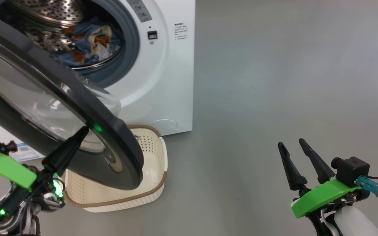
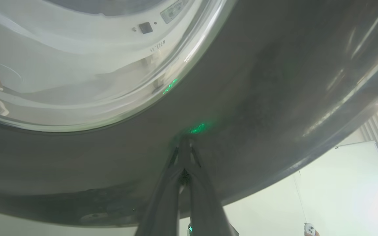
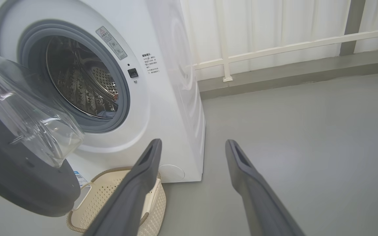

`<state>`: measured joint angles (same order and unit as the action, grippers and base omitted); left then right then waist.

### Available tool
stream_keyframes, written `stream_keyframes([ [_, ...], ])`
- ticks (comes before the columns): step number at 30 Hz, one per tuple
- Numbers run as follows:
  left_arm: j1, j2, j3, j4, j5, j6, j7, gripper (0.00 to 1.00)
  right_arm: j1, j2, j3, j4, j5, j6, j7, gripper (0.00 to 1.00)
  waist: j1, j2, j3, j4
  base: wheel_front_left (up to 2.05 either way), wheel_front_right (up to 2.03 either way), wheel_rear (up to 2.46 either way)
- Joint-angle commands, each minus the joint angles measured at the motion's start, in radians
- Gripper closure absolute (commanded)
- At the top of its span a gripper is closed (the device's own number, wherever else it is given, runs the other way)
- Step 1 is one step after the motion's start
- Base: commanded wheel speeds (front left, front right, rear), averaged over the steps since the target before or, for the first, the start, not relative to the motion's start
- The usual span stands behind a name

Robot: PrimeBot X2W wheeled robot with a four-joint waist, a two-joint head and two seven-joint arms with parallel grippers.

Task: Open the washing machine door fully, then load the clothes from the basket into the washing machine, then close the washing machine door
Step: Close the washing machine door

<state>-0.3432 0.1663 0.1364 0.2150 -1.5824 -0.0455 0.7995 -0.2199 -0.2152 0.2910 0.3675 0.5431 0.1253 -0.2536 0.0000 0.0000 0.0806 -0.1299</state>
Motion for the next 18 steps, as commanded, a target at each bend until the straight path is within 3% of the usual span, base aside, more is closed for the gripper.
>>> stream_keyframes([
  [1, -0.052, 0.020, 0.025, -0.012, 0.011, -0.017, -0.007, 1.00, -0.026, -0.001, 0.015, -0.023, -0.017, 0.005, -0.008, 0.00, 0.0000, 0.0000, 0.009, -0.020, 0.00, 0.00, 0.00],
  [9, -0.083, 0.008, 0.028, 0.037, 0.019, -0.050, -0.030, 1.00, -0.020, 0.003, 0.006, -0.024, -0.023, 0.005, -0.008, 0.00, 0.0000, 0.0000, 0.005, -0.021, 0.00, 0.00, 0.00],
  [18, -0.082, -0.003, 0.029, 0.061, 0.026, -0.064, -0.045, 1.00, -0.011, 0.002, 0.003, -0.022, -0.026, 0.005, -0.008, 0.00, 0.0000, 0.0000, -0.019, 0.024, 0.00, 0.00, 0.00],
])
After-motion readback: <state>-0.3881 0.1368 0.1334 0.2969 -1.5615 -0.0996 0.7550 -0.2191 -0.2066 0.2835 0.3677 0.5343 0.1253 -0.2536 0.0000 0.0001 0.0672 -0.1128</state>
